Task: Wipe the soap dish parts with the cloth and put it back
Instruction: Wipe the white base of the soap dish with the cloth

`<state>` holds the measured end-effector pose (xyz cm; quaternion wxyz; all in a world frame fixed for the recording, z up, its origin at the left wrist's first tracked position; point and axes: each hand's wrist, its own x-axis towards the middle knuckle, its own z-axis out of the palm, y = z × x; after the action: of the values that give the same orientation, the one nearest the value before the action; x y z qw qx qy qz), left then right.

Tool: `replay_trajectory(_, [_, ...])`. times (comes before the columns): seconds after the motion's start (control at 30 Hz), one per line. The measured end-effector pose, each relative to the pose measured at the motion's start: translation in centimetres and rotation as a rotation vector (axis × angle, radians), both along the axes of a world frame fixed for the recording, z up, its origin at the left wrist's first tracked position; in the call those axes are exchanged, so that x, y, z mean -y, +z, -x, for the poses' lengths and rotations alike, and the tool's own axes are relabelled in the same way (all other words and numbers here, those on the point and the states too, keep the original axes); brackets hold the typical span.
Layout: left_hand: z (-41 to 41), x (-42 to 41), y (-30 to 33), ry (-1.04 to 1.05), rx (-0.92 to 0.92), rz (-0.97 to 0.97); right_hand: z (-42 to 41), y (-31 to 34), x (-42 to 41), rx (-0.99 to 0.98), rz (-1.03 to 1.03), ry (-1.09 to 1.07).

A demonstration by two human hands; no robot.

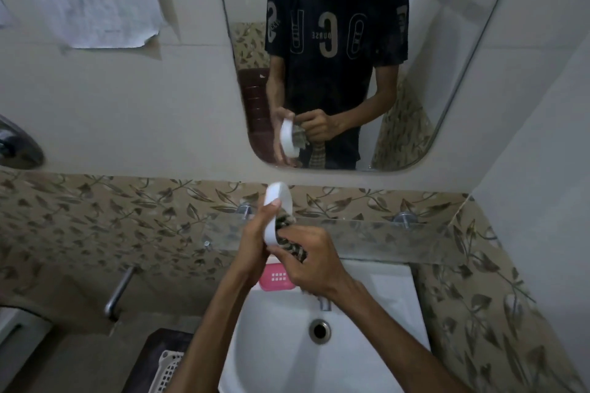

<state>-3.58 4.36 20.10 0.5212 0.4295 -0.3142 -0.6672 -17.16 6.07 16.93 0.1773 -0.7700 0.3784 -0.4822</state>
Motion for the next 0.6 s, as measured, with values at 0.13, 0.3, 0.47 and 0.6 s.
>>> replay_trajectory(0.13, [-1.4,0.3,3.0,-0.213,-0.199,-0.188,1.6,0.0,0.7,-0.278,0.226,-0.005])
replay_trajectory(0.3, [0.1,0.7,4.1,-0.084,-0.15,-0.109,1.7,0.7,0.2,-0.246,0.036,-0.045])
replay_trajectory(0.47, [1.8,-0.2,2.3,0.096,-0.156,0.107,0.8,0.9,0.1,0.136,-0.4,-0.208])
replay_trajectory(0.6, [2.6,0.1,0.7,0.164,-0.007,0.276,-0.8,0.5,0.1,0.137,-0.565,-0.192])
